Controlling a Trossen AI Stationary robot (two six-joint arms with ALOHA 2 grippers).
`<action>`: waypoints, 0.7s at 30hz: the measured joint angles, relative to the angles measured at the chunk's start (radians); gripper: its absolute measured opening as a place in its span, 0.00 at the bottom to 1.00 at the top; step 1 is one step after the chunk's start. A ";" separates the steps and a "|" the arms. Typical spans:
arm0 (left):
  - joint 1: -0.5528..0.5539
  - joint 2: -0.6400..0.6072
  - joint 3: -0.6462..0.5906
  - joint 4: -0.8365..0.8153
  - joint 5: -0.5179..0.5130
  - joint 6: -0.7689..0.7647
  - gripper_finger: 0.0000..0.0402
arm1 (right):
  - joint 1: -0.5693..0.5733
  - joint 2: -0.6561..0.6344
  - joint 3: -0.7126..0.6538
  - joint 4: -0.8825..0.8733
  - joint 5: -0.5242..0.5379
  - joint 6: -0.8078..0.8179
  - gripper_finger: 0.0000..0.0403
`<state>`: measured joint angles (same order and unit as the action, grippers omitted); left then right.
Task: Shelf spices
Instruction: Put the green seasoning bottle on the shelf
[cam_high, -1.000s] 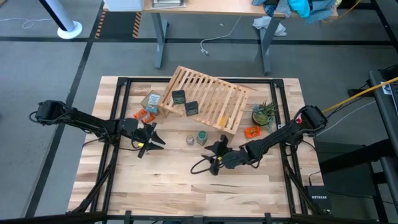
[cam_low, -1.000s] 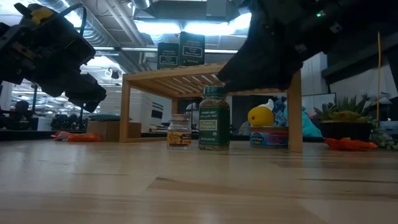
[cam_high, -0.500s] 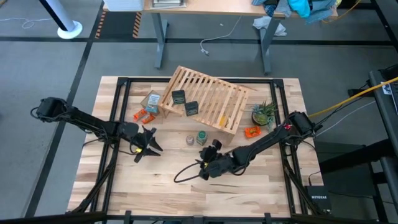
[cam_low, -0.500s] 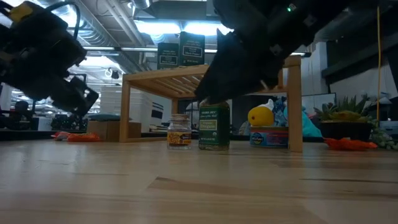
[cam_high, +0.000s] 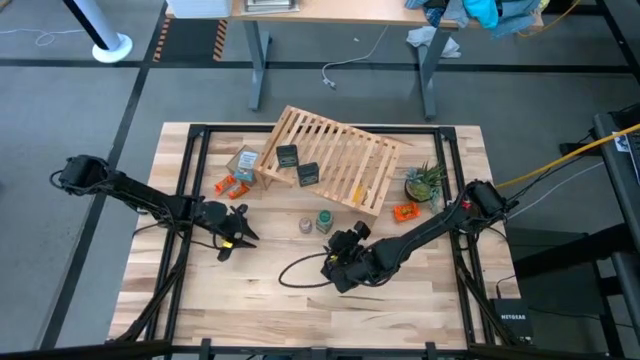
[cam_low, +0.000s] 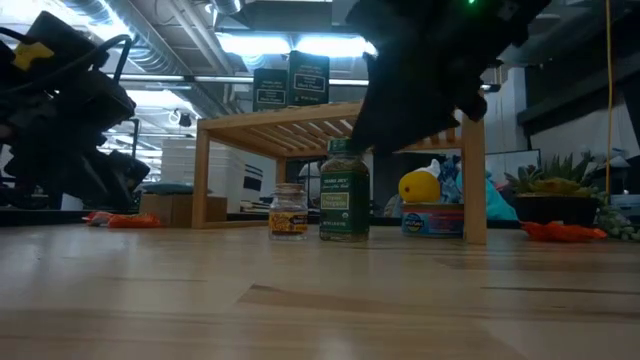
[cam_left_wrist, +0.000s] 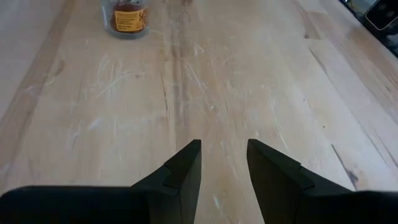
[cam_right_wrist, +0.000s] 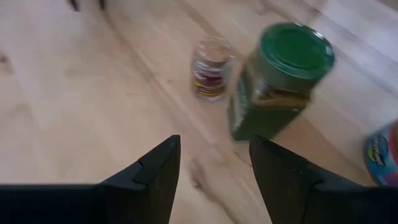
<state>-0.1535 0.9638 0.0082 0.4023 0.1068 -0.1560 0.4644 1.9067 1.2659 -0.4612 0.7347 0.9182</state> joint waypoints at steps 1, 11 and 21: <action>0.000 0.000 0.000 0.001 0.000 0.006 0.31 | 0.000 0.003 0.000 -0.009 0.005 0.023 0.49; 0.000 0.000 0.000 0.001 -0.002 0.126 0.31 | 0.000 0.105 0.000 -0.009 0.074 0.131 0.49; 0.000 0.000 0.000 0.005 -0.002 0.292 0.31 | -0.016 0.175 0.000 -0.011 0.171 0.203 0.49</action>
<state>-0.1532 0.9638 0.0082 0.4076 0.1051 0.1361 0.4481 2.0817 1.2655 -0.4726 0.9054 1.1213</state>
